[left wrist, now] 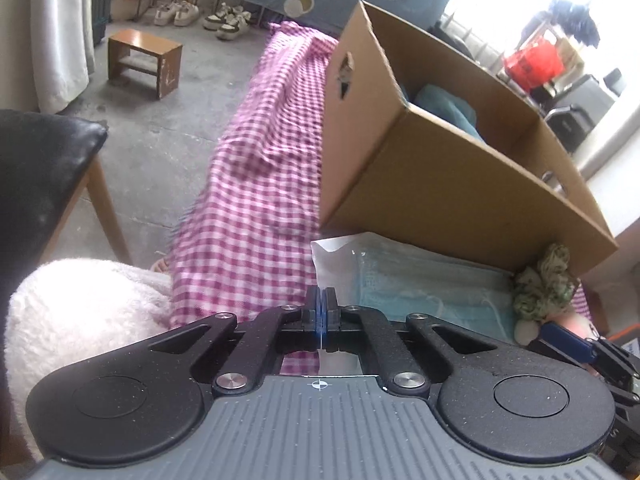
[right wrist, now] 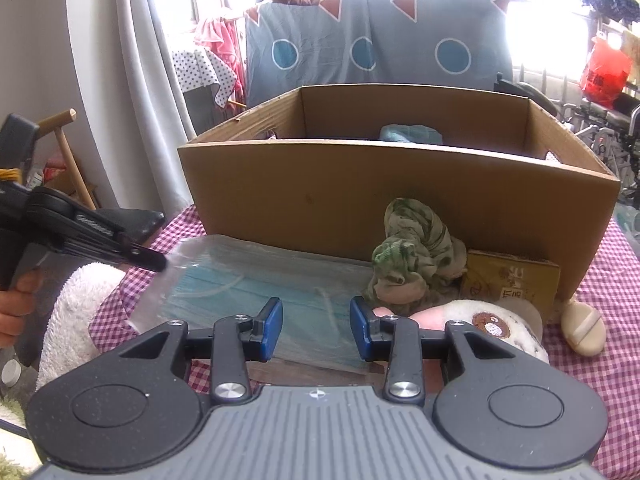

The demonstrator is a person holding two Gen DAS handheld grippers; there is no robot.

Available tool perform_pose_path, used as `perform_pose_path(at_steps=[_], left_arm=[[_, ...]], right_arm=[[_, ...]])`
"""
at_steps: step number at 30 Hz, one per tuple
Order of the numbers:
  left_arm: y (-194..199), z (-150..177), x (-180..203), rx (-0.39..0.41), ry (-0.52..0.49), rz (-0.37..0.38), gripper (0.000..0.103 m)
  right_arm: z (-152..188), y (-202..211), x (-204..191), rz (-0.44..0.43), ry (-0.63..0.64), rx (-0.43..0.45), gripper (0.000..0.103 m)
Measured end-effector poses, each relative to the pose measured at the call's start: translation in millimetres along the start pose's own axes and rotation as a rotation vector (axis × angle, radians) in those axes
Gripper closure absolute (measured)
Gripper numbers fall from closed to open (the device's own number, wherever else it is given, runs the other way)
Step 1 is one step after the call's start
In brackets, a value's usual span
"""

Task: Organize soft objects
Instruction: 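Withdraw both grippers from the box toward the blue face mask bag, then close the left gripper on the face mask bag while the right gripper grasps its other edge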

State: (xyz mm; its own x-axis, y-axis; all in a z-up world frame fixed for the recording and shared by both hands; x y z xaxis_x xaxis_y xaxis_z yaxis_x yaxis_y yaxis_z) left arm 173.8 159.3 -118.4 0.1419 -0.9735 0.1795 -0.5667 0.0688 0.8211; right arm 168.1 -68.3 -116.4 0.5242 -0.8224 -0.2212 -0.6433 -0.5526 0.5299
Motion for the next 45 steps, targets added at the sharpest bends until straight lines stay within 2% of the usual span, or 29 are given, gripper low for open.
perform_pose_path(at_steps=[5,12,15,17,19,21,24,28,33,37,41,45], left_arm=[[8.2,-0.7,-18.7,0.016,0.033,-0.005,0.103],[10.4,1.0,-59.5,0.030,0.094,-0.072,0.103],[5.4,5.7,-71.3,0.001,0.113,-0.069,0.098],[5.6,7.5,-72.8,-0.011,0.122,-0.056,0.090],[9.9,5.0,-70.2,-0.005,0.099,-0.043,0.065],[17.1,-1.0,-66.4,0.030,0.066,-0.048,0.055],[31.2,-14.2,-57.0,0.118,0.014,-0.048,0.048],[28.7,-30.7,-42.3,0.150,-0.036,-0.038,0.048],[9.1,-36.0,-28.5,0.119,-0.050,-0.019,0.048],[8.0,-32.2,-22.3,0.116,-0.058,0.010,0.047],[4.9,-36.0,-21.4,0.108,-0.059,0.013,0.043],[-2.7,-44.8,-19.1,0.091,-0.067,0.022,0.040]], right_arm=[[-2.3,-5.6,1.5,0.031,0.031,-0.014,0.064],[-2.2,-12.8,10.5,0.085,0.058,-0.023,0.064],[-1.6,-13.0,8.5,0.070,0.048,-0.022,0.059],[-4.1,-10.2,7.1,0.042,0.023,-0.009,0.051],[-6.9,-6.1,6.4,0.008,-0.010,0.009,0.045],[-10.9,-2.2,5.8,-0.022,-0.036,0.027,0.042],[-15.6,2.4,5.3,-0.046,-0.060,0.045,0.042],[-20.4,7.9,3.3,-0.077,-0.092,0.067,0.042],[-17.6,7.9,1.6,-0.079,-0.097,0.060,0.042],[-21.0,13.1,-5.2,-0.104,-0.107,0.074,0.042],[-25.7,16.5,-17.6,-0.162,-0.132,0.076,0.042],[-22.8,12.2,-37.0,-0.281,-0.188,0.029,0.036]])
Point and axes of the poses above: each gripper's, at about its wrist camera, not at the fingertips, and y roughly against the way its jaws point, x to its right, z to its underside, the point moved 10 cm from there along -y, roughly the way its jaws point, and after that the axes turned 13 degrees about -z, right-handed, at the moved point
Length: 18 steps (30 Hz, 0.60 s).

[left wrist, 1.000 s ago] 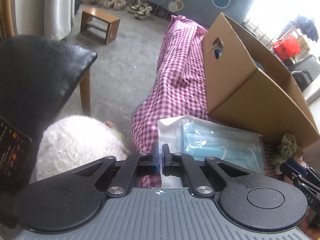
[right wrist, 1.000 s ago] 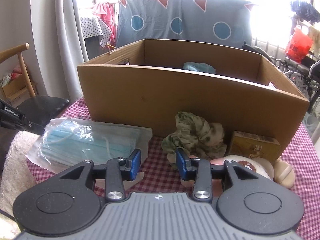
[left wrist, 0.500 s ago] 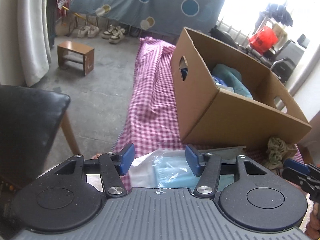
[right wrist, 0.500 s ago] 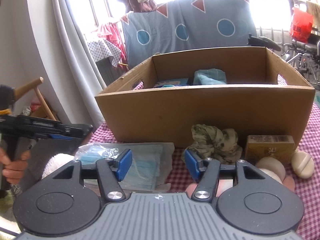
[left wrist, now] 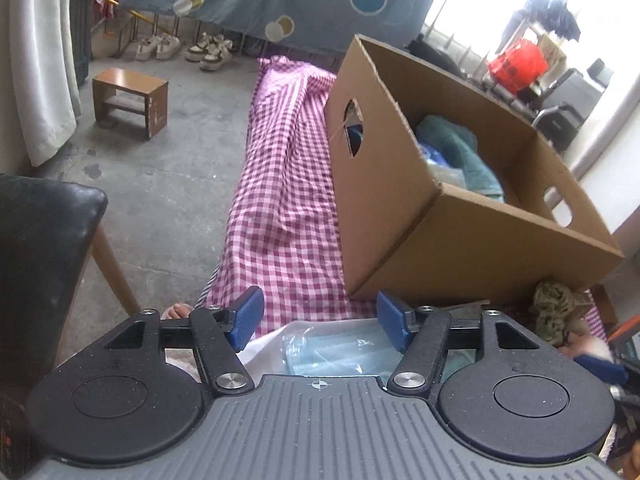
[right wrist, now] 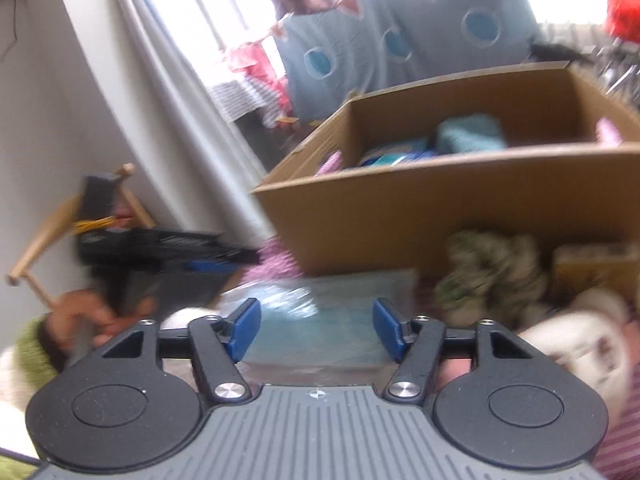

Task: Organize soft objects
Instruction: 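Close the left gripper on the face mask bag while the right gripper grasps its other edge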

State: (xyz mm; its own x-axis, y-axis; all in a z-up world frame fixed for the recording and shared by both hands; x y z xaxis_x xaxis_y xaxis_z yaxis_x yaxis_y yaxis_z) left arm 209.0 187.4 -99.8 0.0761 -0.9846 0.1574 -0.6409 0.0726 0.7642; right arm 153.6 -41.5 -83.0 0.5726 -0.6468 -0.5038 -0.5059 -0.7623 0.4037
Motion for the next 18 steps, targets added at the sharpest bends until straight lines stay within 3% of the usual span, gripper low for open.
perform_pose_path(at_steps=[4,10,18], left_arm=[[-16.9,-0.4,6.9,-0.050,-0.030,-0.004,0.041],[-26.7,18.5,15.1,-0.154,-0.066,0.021,0.041],[-1.6,50.6,10.6,-0.264,-0.031,0.139,0.040]], right_arm=[[15.9,-11.9,-8.9,-0.063,-0.072,-0.066,0.036],[33.3,-18.4,1.1,-0.073,-0.217,-0.118,0.036],[51.4,-9.8,25.4,-0.076,-0.434,-0.107,0.036]])
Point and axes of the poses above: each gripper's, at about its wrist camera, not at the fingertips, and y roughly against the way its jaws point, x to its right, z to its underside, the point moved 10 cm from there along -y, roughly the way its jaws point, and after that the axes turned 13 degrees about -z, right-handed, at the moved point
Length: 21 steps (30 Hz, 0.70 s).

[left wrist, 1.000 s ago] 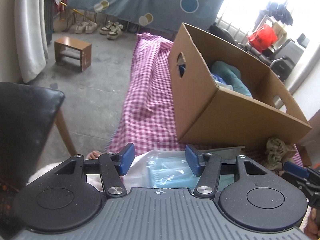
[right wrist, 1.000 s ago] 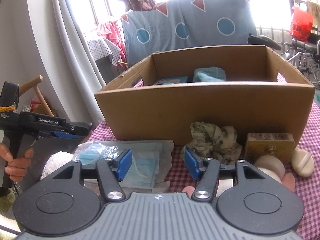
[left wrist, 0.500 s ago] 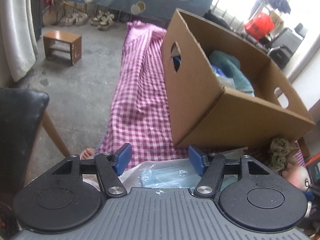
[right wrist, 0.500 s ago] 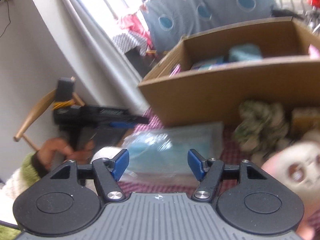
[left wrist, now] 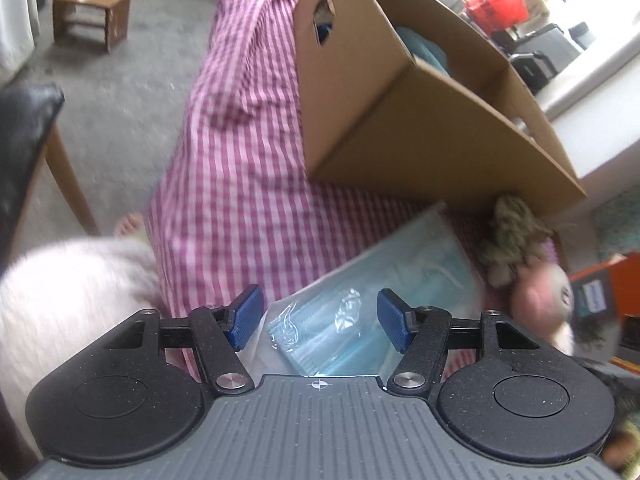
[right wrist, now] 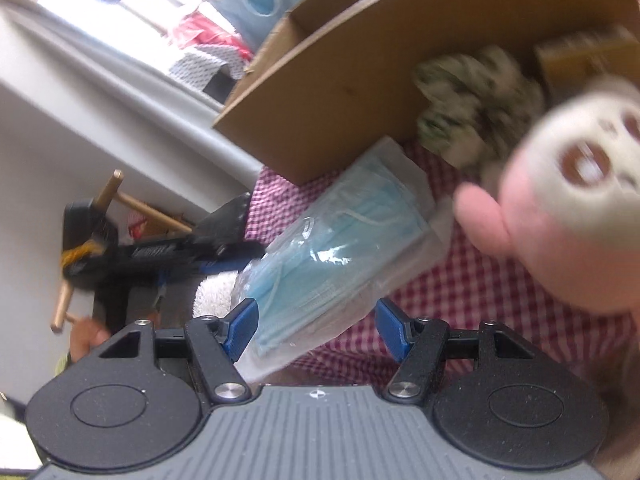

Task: Organize soft objects
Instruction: 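Close the left gripper on the face mask bag while the right gripper grasps its other edge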

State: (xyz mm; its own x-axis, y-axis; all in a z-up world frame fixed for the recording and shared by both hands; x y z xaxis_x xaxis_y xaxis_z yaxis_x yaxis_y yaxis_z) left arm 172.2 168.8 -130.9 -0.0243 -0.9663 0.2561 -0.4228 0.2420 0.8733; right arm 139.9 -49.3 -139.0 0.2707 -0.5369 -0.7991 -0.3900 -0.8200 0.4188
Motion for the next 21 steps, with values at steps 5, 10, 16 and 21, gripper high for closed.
perform_pose_path(at_steps=[5,10,16,21], left_arm=[[11.9,28.7,8.4,-0.047,0.001,0.070,0.040],[18.7,57.7,23.8,-0.084,-0.031,0.124,0.040],[23.5,92.8,53.3,-0.159,-0.097,0.257,0.040],[12.3,98.1,60.8,-0.152,-0.134,0.213,0.041]], right_arm=[[9.2,2.8,18.8,-0.035,-0.153,0.027,0.036],[22.2,4.8,34.1,-0.092,-0.286,0.036,0.035],[28.0,1.0,42.7,-0.131,-0.362,0.056,0.051],[25.1,-2.1,45.4,-0.122,-0.375,0.058,0.079]])
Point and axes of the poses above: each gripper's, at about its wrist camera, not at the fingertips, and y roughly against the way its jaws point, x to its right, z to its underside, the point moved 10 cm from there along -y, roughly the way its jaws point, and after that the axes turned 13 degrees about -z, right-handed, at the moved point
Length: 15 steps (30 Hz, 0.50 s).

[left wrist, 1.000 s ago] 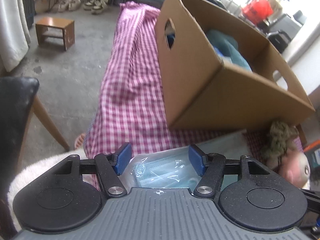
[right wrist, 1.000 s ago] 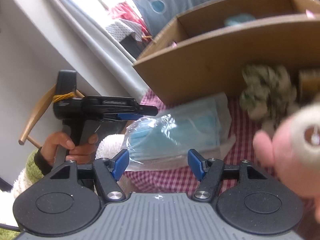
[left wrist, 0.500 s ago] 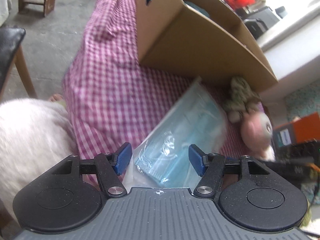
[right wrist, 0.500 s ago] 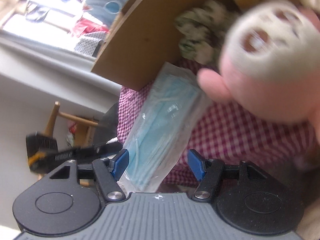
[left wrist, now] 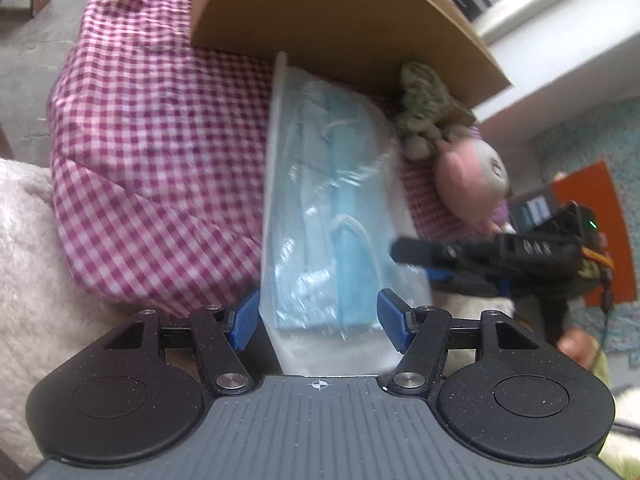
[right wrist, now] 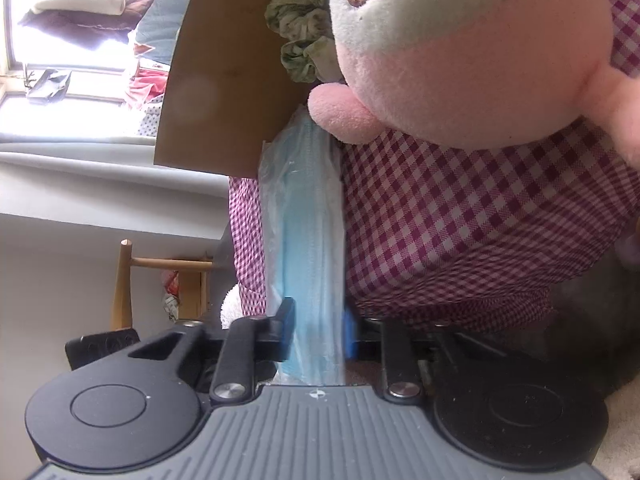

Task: Organize soft objects
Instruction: 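Close the left gripper on the face mask bag while the right gripper grasps its other edge, then lift the face mask bag with both grippers into the box and open them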

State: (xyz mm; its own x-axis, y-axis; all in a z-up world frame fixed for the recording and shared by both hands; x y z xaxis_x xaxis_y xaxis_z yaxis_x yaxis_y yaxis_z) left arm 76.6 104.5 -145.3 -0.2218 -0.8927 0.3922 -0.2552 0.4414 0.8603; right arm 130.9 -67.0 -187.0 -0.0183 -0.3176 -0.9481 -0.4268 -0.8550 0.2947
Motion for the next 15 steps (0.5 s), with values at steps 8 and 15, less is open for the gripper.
perform_pose_path(at_steps=[8,15], left_arm=[[-21.3,-7.1,2.1,-0.009,0.062,-0.009,0.056],[-4.2,-6.8,27.6,0.098,-0.037,-0.099,0.072]], right_arm=[[0.0,-5.2,-10.9,0.052,0.095,0.003,0.083],[15.0,-7.0,-46.7,0.160,0.368,-0.013,0.087]])
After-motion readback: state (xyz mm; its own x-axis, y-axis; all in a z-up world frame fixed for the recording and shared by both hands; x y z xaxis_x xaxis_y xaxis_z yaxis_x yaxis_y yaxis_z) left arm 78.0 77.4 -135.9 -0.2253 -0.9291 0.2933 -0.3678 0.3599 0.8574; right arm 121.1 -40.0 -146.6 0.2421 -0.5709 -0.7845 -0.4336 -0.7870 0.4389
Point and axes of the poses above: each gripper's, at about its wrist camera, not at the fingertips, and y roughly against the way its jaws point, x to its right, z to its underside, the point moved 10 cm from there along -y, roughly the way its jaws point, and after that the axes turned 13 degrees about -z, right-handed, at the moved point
